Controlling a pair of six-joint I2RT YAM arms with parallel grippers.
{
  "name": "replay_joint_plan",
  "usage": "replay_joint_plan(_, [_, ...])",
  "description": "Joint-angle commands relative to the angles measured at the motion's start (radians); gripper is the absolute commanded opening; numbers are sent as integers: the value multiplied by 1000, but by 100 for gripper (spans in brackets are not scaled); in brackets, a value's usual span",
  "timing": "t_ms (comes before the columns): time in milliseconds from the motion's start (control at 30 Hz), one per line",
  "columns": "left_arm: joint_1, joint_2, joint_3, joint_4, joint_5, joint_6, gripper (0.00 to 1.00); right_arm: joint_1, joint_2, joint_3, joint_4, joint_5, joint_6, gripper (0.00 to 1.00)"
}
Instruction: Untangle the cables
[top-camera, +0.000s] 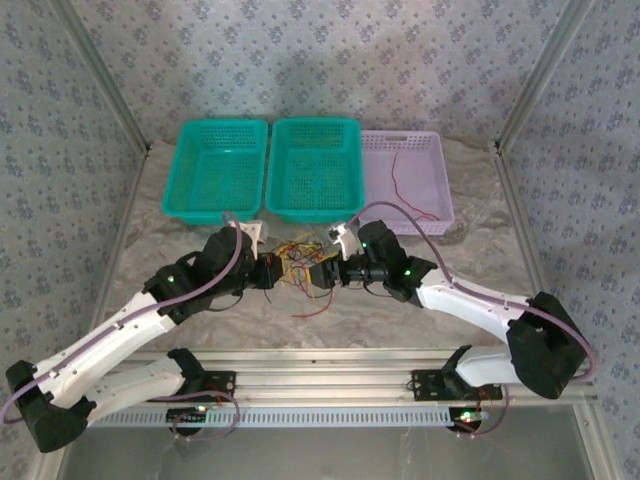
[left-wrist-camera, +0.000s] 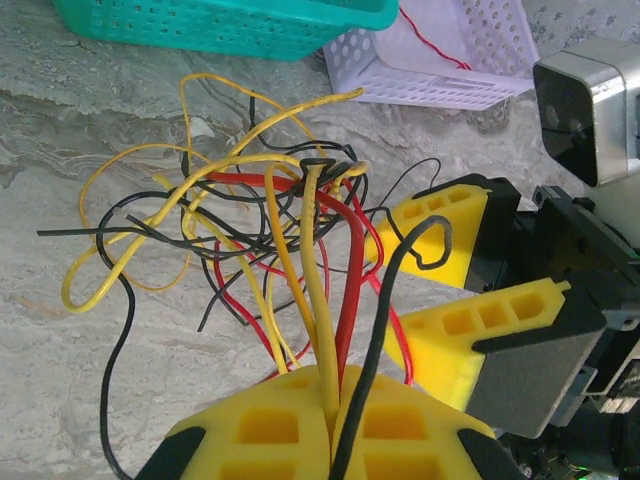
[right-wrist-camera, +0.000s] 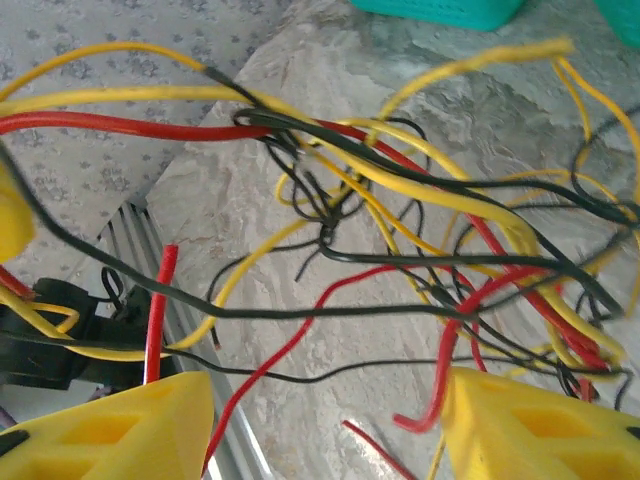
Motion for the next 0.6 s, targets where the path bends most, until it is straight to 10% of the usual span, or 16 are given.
replay_joint_plan(0, [-7,0,9,26,-3,16,0,3,43,48,-16,51,-35,50])
replay_joint_plan(233, [-7,-9,15,10,-21,19,0,0,72,53,-76,127,-53,36])
replay_joint_plan(400, [-6,-17,28,-42,-63,22,0,-14,23,83,-172,220,-76,0])
replay_joint_plan(567, [13,-42,63,-208,-154,19,0,-162,-143,66,-329,314,-65,0])
